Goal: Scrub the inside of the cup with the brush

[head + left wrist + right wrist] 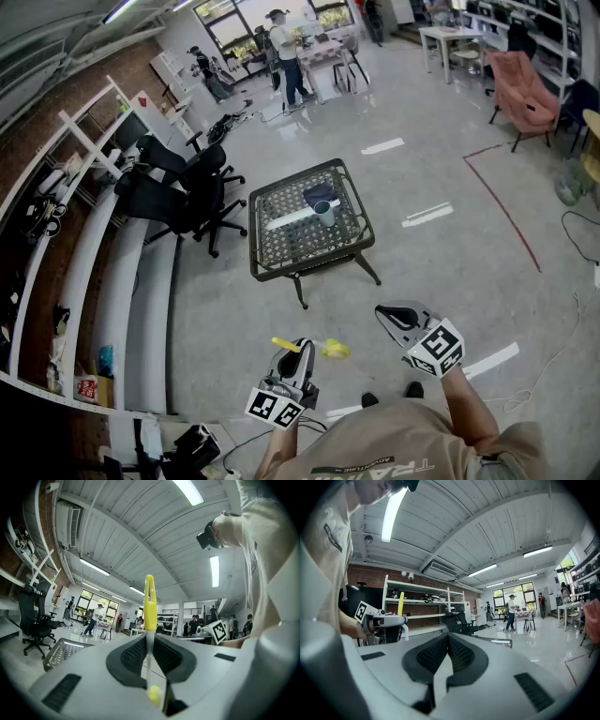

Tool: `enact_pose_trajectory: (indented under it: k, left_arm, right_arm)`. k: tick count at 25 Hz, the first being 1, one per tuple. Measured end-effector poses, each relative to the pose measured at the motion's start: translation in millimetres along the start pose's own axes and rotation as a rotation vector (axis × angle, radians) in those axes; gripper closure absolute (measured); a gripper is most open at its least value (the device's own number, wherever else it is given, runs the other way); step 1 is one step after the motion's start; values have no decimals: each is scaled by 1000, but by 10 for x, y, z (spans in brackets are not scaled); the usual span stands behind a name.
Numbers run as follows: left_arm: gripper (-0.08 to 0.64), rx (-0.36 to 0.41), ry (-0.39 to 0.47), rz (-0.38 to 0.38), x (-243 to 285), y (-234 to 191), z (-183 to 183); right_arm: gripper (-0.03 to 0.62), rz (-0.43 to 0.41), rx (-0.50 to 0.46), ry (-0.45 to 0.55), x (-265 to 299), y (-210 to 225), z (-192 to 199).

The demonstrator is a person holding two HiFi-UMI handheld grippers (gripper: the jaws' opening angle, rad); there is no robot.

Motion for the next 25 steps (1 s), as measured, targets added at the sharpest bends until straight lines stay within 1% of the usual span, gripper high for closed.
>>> enact_pose_trajectory:
  k: [4, 9, 13, 15, 20, 23, 25]
  left_arm:
    - [517, -10, -1, 8, 22, -100, 24]
    - [517, -14, 4, 42, 109, -203, 40]
    - [517, -6, 4, 74, 145, -276, 51]
    - [517, -4, 6, 73, 116, -338, 41]
    - [517, -10, 31, 44, 13, -475, -25]
    - [517, -29, 28, 41, -109, -562, -9]
    - [517, -46, 19, 38, -191, -619, 50]
  right_arm:
    - [575, 6, -28, 29, 61, 26, -74]
    - [575, 26, -62, 4, 164, 11, -105]
    - [575, 43, -67, -7, 205, -32, -67]
    - [575, 54, -72, -9, 211, -75, -76]
    - [575, 69, -68, -28, 278, -129, -119]
    - [575, 73, -66, -43, 382, -224, -137]
    - [575, 73, -60, -63, 441, -276, -76]
Point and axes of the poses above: the fingertips, and each gripper's own axes: x forward along the fingers, y to its right, z out of its underside, the point moved 6 cm from there along -x, backward along the fingers, and after that the axes turned 8 degrees about -y, right-handed, at the moved point
